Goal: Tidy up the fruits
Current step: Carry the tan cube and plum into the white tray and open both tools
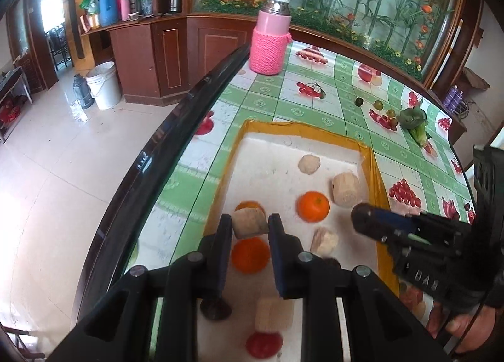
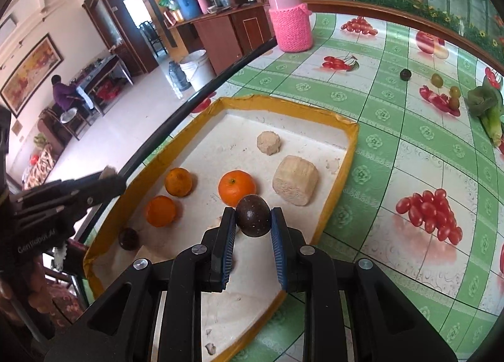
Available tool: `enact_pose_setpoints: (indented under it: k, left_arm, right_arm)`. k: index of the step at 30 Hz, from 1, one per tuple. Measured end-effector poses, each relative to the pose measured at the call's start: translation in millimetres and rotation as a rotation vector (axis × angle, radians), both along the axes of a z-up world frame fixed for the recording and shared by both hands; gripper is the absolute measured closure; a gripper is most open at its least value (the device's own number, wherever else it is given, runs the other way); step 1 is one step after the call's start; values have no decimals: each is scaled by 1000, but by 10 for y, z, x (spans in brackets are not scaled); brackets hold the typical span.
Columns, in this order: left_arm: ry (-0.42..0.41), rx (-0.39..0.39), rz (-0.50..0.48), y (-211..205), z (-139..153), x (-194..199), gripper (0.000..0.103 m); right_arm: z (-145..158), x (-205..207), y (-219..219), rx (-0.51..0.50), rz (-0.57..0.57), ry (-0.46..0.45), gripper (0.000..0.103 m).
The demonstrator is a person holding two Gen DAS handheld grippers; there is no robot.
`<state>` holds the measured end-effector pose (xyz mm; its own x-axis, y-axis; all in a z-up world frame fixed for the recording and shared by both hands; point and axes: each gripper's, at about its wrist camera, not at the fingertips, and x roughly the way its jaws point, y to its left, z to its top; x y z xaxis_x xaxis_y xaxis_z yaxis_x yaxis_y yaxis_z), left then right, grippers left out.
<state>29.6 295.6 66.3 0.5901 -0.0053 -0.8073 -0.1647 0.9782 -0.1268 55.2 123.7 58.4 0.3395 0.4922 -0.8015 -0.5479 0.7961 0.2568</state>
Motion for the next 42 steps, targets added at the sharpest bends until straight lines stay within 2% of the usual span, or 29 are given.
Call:
enact_pose_setpoints:
  k: [8,15,19,30,38,42]
  left_arm:
    - [63,-28,-30,-36,-194,539,77]
    - [124,-23,-36,-106,-439,851,77]
    - [146,-18,-32,-113,-540,934,77]
    - [125,44,-54,-102,-530,1042,77]
    - [118,60,-57,-121,-526,1048,77]
    - [125,67,-53,-131,-521,1041,71]
  right_arm:
    - [-100,64,69,-33,-5,14,81]
    - [-118,72,132,-68,24,-4,81]
    - [-138,101,187,-100,46,-19,81]
    - [-208,179,334,-213,120,-6,81]
    - [-216,161,333,-212,123,-17,80]
    - [-187,129,326,-179,126,-10,72]
